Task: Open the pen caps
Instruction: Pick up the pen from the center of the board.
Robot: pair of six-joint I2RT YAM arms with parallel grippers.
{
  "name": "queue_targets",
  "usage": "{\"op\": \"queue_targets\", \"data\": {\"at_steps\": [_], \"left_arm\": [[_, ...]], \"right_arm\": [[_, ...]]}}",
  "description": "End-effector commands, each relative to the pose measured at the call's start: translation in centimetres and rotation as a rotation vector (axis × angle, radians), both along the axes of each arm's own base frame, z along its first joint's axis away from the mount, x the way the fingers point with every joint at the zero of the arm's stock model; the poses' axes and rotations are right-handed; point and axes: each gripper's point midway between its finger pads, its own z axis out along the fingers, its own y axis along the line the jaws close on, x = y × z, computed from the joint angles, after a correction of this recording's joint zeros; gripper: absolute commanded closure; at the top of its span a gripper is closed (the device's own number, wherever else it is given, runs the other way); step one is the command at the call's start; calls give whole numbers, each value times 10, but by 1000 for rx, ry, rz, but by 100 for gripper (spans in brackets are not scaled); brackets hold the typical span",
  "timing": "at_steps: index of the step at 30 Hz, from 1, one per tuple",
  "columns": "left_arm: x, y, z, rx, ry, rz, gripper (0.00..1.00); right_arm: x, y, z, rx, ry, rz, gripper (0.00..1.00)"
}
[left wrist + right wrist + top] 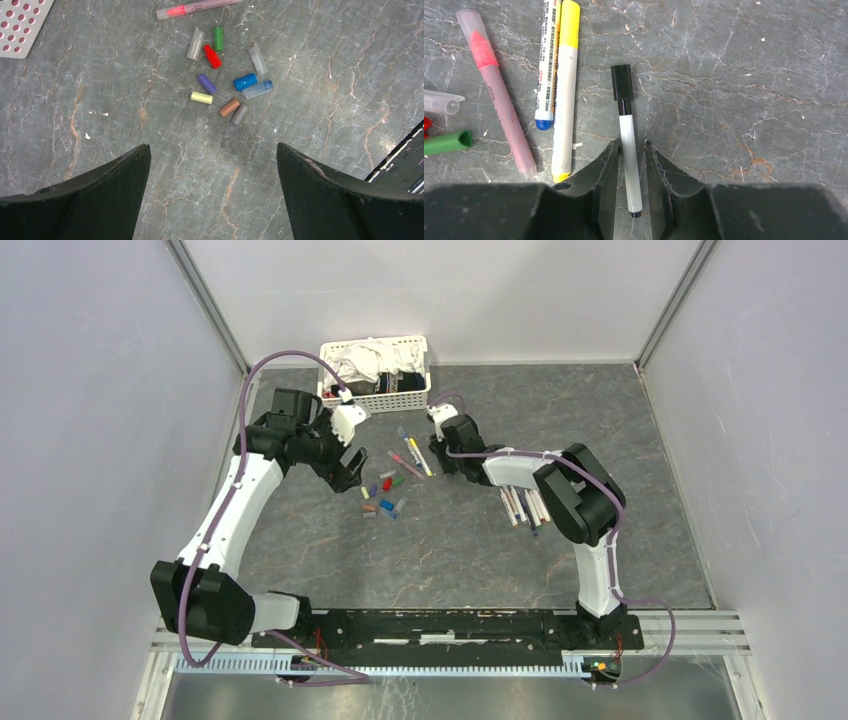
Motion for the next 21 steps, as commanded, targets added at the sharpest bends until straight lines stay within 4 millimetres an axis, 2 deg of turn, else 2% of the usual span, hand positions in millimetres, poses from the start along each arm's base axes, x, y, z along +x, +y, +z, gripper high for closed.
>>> {"op": "queue_targets", "data": {"at_steps": [1, 3, 5, 8, 9, 10, 13, 17, 21], "left_arm": [[-1, -7, 19, -39, -41, -42, 0], [-3, -8, 20, -48, -36, -49, 0], [-4, -10, 19, -53, -31, -57, 0], [-11, -13, 11, -63, -6, -98, 0], [-15, -15, 6, -69, 7, -120, 0], [-19, -18, 2, -75, 15, -151, 0], [-27, -24, -12, -79, 28, -236, 0], [-30, -33, -19, -84, 22, -336, 0], [-31, -45, -19, -81, -31, -463, 0]], "right_arm": [[-14, -6, 9, -13, 17, 25, 69], [-21, -10, 4, -17, 30, 26, 70], [-31, -15, -5, -15, 45, 29, 75], [-44, -17, -11, 7, 66, 51, 93], [-47, -14, -8, 29, 64, 64, 100], [-49, -12, -4, 46, 60, 76, 100], [-55, -1, 24, 112, 32, 146, 100], [-70, 12, 66, 207, 14, 262, 100], [-114, 30, 100, 348, 70, 467, 100]]}}
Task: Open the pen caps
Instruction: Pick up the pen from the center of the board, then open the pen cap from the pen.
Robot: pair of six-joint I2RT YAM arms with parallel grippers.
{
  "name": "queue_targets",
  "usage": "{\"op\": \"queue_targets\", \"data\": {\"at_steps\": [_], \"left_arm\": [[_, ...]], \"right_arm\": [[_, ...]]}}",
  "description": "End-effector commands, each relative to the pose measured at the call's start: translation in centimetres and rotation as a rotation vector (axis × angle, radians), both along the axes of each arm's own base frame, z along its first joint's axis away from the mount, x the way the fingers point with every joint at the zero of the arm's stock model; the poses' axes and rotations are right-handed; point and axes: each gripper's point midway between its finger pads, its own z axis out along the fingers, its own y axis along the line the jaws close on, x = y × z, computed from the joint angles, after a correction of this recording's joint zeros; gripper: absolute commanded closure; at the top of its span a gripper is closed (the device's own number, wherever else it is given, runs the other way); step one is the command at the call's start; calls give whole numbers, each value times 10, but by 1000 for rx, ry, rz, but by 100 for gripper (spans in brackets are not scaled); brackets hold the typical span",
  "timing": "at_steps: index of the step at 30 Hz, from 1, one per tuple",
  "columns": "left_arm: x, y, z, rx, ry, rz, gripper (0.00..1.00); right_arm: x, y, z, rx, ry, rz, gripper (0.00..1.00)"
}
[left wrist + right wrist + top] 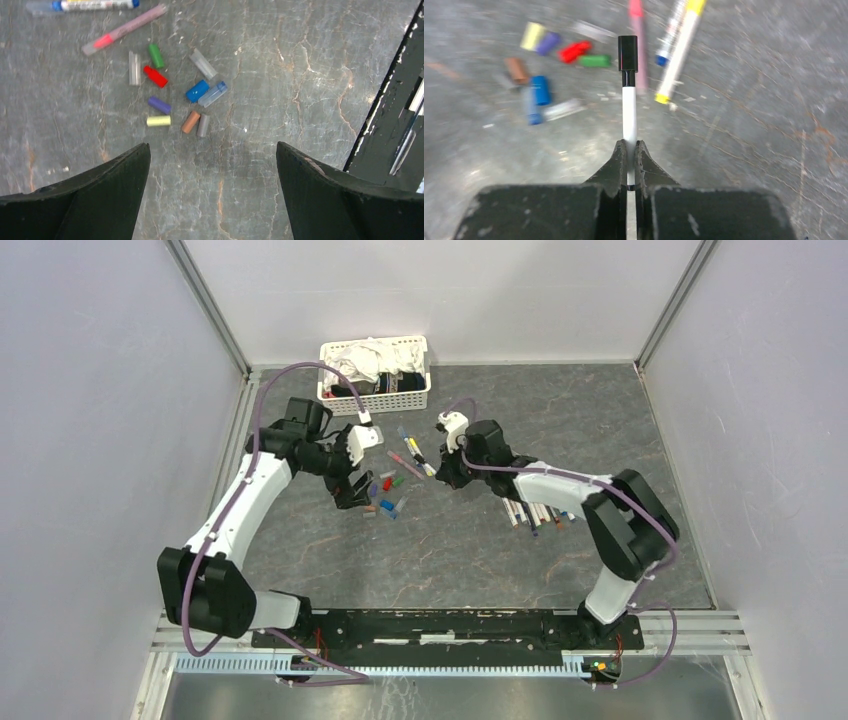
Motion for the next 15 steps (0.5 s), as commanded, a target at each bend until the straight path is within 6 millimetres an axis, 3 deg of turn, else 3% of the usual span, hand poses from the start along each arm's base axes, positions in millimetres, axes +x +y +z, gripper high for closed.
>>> {"op": "queue_targets", "data": {"at_steps": [1, 8, 12, 15], "left_arm": [[-3, -21, 5, -40, -94, -210, 0], [-7, -41, -4, -12, -135, -372, 1], [-17, -58, -4, -11, -96, -445, 26], [-24, -67, -3, -28, -44, -478, 31]], "right_arm": [[-49, 27, 61, 205, 20, 266, 100], [-120, 28, 82, 349, 134, 480, 100], [-135, 28, 89, 374, 160, 524, 100], [-138, 29, 94, 388, 167, 548, 100]]}}
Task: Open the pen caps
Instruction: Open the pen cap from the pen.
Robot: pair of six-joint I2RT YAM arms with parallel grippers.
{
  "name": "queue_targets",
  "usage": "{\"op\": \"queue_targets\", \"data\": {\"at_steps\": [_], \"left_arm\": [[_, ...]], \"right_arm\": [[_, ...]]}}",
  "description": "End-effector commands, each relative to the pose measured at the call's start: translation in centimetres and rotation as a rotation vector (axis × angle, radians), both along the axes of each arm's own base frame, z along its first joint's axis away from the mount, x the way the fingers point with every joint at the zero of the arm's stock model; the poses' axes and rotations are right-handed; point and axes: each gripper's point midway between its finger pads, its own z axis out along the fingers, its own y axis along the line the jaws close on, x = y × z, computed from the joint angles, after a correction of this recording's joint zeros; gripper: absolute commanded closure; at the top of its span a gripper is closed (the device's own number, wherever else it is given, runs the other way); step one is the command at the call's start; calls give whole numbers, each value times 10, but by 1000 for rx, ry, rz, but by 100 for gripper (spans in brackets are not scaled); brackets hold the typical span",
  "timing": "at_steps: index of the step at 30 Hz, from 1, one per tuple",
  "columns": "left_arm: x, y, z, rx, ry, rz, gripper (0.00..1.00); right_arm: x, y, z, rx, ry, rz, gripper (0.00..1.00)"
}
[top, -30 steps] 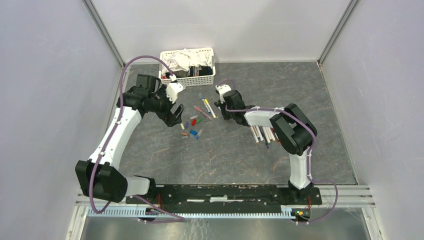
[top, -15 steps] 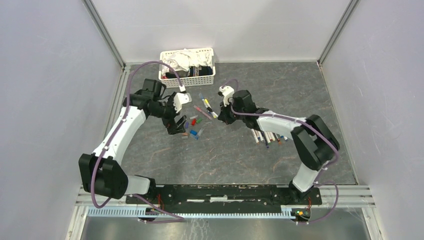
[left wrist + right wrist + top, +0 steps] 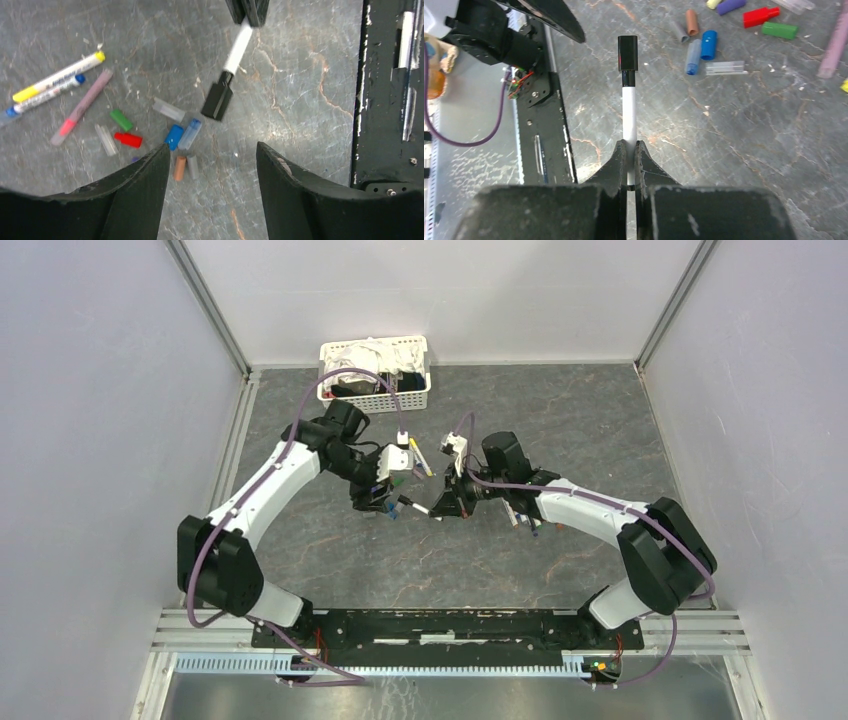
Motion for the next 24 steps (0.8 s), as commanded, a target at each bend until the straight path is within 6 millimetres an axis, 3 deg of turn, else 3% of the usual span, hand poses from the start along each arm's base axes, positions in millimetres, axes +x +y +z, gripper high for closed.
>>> {"op": "queue_targets", "data": {"at_steps": [1, 6, 13, 20, 23, 24], "left_arm": [[-5, -21, 16, -55, 10, -103, 31], [-17, -28, 6, -48, 45, -142, 31], [-29, -35, 3, -41, 77, -170, 43], [-36, -41, -9, -42, 126, -173, 60], [-36, -41, -9, -38, 124, -171, 74], [-36, -41, -8, -39, 121, -172, 80]], "right_arm": [[-17, 7, 30, 87, -6, 95, 100], [-16, 9, 33, 89, -1, 102, 100], [-13, 12, 37, 101, 3, 101, 100], [-11, 14, 38, 107, 3, 93, 100], [-12, 13, 37, 104, 9, 92, 100], [-12, 13, 36, 103, 11, 89, 94]]}}
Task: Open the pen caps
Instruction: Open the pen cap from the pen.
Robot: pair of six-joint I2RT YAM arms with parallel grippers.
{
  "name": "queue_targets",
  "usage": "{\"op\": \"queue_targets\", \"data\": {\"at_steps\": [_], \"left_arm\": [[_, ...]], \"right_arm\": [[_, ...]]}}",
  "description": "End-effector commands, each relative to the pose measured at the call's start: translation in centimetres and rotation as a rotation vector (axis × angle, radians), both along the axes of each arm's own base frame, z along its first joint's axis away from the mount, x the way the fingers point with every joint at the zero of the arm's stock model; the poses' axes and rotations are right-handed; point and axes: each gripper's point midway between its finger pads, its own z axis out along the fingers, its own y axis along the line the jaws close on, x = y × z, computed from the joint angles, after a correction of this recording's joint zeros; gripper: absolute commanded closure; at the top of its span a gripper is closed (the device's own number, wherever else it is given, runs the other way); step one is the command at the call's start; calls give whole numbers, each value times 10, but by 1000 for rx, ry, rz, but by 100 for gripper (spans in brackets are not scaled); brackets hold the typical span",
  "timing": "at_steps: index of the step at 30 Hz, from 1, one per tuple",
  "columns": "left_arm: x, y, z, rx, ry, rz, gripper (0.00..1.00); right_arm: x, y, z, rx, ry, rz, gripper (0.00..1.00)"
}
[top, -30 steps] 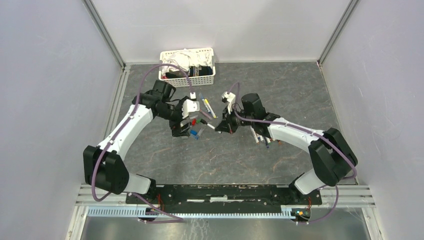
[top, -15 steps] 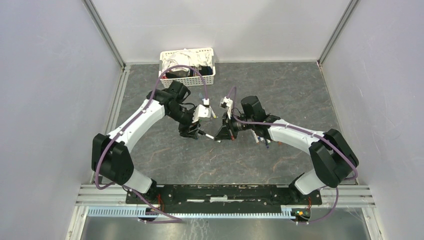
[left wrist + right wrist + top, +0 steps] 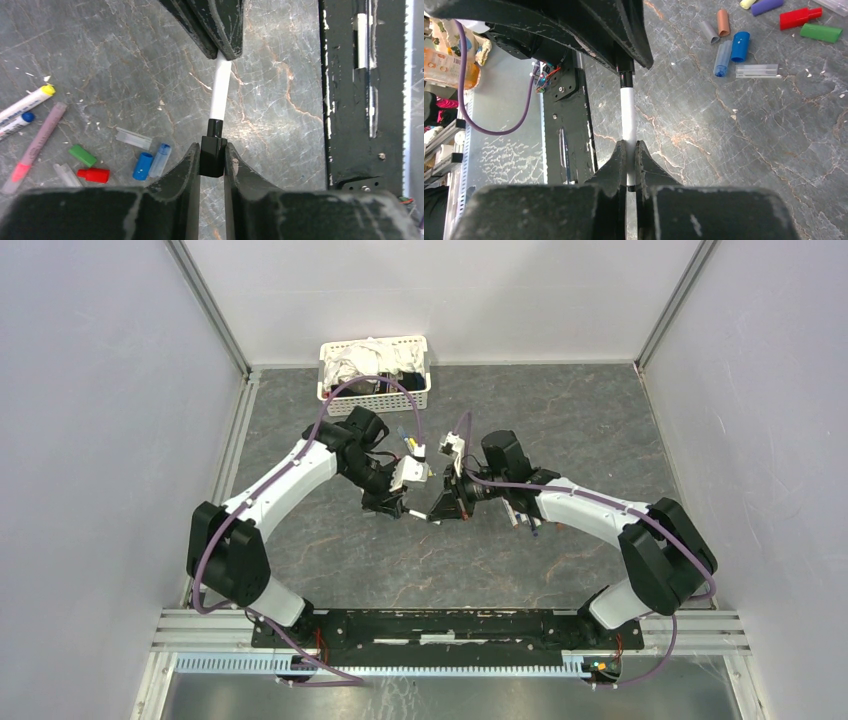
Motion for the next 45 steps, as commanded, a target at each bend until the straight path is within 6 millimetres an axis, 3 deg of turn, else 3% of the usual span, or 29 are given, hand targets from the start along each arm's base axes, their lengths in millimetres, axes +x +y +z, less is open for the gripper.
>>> {"op": "queue_targets", "data": {"at_steps": [1, 3, 6, 11, 14, 18, 19, 24, 29, 32, 34, 37, 40, 42, 45], "left_arm": [[-8, -8, 3, -39, 13, -34, 86], [-9, -10, 5, -41, 9, -39, 97], [-11, -12, 8, -50, 4, -46, 98], [-14, -14, 13, -58, -8, -57, 98], [-13, -12, 13, -46, -16, -55, 98], [-10, -4, 7, 0, -40, -57, 98], [-10, 0, 4, 24, -48, -59, 98], [5, 24, -7, 158, -110, -63, 98], [43, 67, 0, 213, -144, 18, 98], [65, 89, 3, 216, -152, 88, 98], [73, 94, 4, 211, -158, 120, 98], [78, 81, 1, 138, -159, 149, 98], [85, 67, -11, 70, -134, 226, 98], [91, 61, -27, 61, -116, 276, 98], [94, 59, -56, 97, -98, 330, 98]], "right_arm": [[7, 8, 23, 58, -53, -1, 88], [6, 10, 23, 72, -42, -6, 79], [1, 19, 19, 85, -3, 14, 69], [-2, 39, 11, 92, 45, 58, 62], [-1, 44, 12, 101, 52, 62, 71], [-2, 40, 10, 86, 39, 52, 99], [-3, 38, 7, 70, 38, 48, 100], [-16, 9, -20, -42, 17, 20, 100], [-33, -32, -50, -130, 40, -31, 100], [-36, -49, -56, -137, 46, -68, 100], [-32, -56, -56, -139, 44, -100, 100], [-6, -69, -53, -171, -6, -230, 100], [38, -105, -58, -274, -69, -499, 100], [60, -132, -57, -328, -112, -670, 100], [74, -164, -59, -399, -140, -825, 100]]}}
